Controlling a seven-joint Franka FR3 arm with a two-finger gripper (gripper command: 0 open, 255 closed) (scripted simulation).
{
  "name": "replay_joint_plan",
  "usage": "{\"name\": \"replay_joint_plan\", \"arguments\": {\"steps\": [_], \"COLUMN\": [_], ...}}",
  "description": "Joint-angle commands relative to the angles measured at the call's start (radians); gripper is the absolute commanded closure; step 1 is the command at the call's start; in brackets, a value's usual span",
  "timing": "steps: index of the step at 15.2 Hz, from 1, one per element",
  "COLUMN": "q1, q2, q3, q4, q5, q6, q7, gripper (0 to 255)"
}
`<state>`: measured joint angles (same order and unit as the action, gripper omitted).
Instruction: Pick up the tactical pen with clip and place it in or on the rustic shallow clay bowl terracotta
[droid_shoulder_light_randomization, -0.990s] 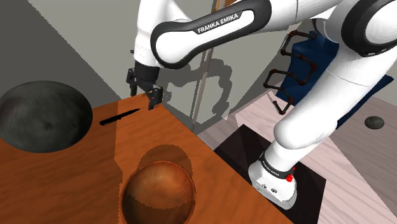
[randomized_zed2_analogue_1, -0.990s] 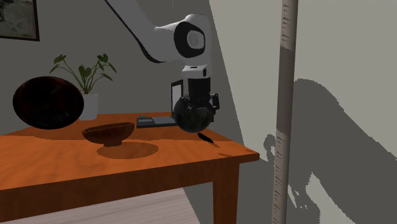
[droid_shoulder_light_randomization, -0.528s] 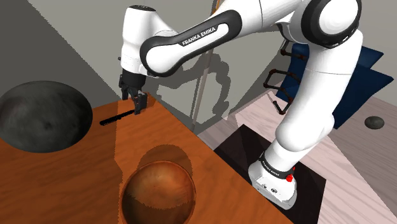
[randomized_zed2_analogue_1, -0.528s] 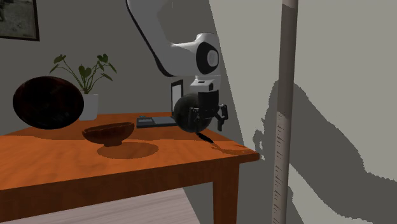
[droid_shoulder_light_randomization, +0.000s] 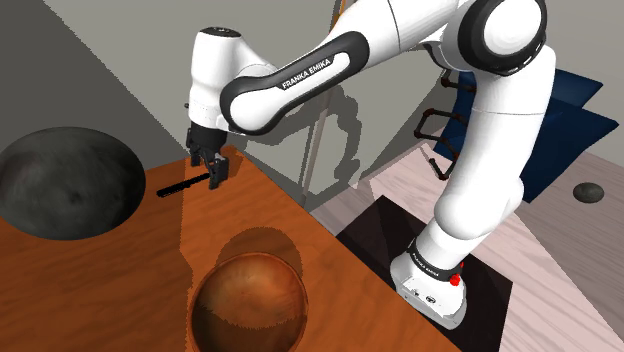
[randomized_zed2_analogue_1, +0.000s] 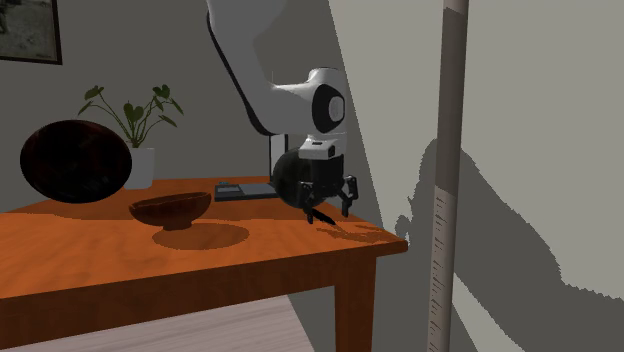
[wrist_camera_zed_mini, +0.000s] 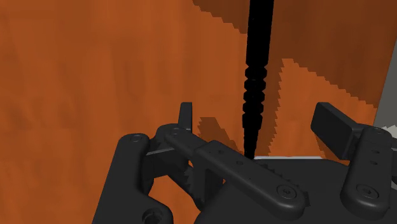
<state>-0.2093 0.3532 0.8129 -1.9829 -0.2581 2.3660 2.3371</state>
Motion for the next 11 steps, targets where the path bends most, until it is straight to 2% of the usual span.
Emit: {"name": "replay_joint_plan", "arguments": {"steps": [1, 4, 5, 11], "q1": [0.001, 0.001, 0.001, 0.0], "q2": [0.001, 0.001, 0.001, 0.002], "q3": [-0.001, -0.001, -0.001, -0.001], "q4": [0.0, 0.0, 0.0, 0.0], "q5": [-0.001, -0.001, -0.001, -0.002], "q6": [0.001, 0.001, 0.001, 0.002], "q7": [0.001, 0.001, 0.001, 0.0], "gripper": [0, 0, 255, 255]}}
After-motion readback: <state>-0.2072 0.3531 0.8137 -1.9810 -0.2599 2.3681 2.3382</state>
